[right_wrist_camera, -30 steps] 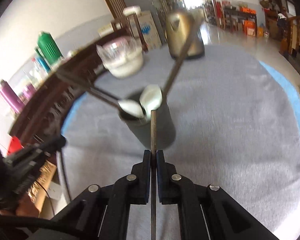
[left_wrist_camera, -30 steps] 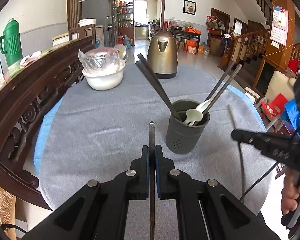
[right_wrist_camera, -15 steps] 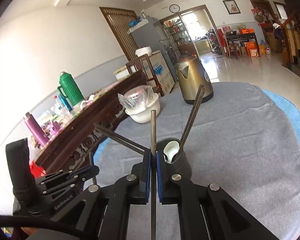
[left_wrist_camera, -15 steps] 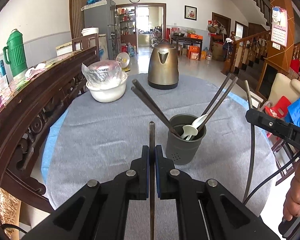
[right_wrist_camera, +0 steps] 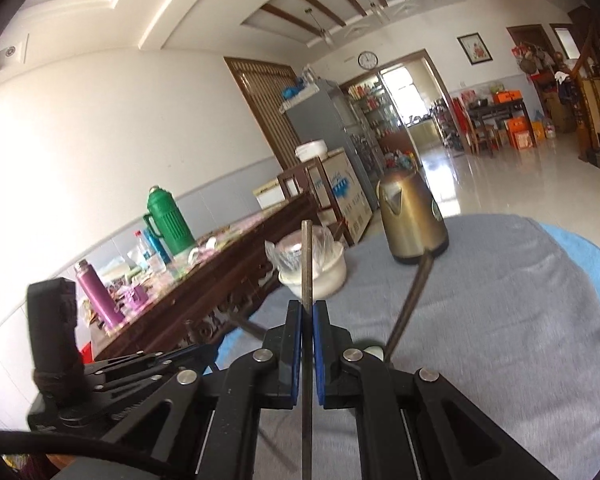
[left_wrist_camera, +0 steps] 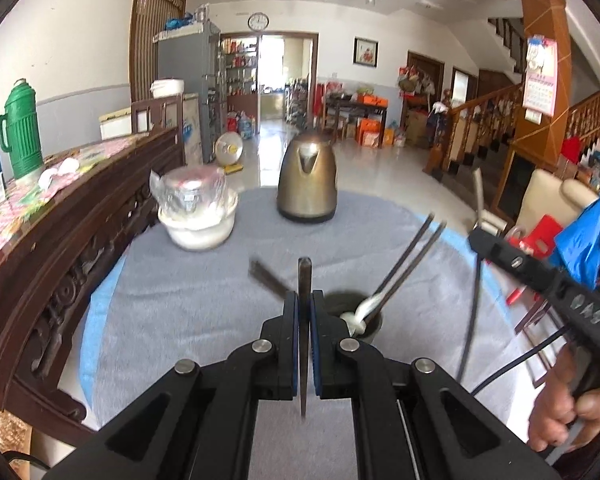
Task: Organize utensils
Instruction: 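Lift both chopsticks upright and carry them over the gray utensil holder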
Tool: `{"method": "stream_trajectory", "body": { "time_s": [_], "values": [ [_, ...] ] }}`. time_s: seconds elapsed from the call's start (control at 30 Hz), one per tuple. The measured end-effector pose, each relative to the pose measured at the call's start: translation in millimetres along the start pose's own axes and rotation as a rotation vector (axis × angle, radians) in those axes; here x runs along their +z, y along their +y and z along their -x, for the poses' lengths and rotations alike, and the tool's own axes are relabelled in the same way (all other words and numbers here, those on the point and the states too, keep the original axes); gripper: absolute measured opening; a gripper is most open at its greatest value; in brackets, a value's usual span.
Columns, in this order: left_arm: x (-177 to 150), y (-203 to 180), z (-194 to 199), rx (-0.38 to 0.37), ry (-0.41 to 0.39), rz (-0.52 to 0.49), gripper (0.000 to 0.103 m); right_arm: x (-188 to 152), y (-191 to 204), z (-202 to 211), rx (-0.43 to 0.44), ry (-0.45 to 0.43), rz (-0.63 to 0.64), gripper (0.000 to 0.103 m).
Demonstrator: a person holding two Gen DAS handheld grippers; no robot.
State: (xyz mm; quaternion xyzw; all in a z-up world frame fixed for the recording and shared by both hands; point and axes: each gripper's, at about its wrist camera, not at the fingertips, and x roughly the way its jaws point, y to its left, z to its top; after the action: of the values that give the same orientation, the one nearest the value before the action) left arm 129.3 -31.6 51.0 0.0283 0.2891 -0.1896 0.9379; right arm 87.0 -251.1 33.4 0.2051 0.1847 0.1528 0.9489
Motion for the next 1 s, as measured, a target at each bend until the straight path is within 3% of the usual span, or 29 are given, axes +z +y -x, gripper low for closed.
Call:
{"method": "stream_trajectory", "body": {
  "time_s": [0.43, 0.73, 1.0],
  "values": [
    [77.5, -10.6, 27.7, -0.044, -0.211, -0.023, 0.006, 51.5, 6.1, -25.7, -0.048, -0.168, 0.020, 0.006],
    [89.2, -9.3, 10.6, -0.053, -0.280, 0.019, 0.006, 66.4, 13.2, -51.1, -0.139, -0.271, 0.075, 0.006],
    [82.6, -2.8, -22.4, -0.062, -0.274, 0.063, 0.006, 76.7, -1.8, -75.2, -0.249, -0.336, 0.050, 0.006]
  ]
}}
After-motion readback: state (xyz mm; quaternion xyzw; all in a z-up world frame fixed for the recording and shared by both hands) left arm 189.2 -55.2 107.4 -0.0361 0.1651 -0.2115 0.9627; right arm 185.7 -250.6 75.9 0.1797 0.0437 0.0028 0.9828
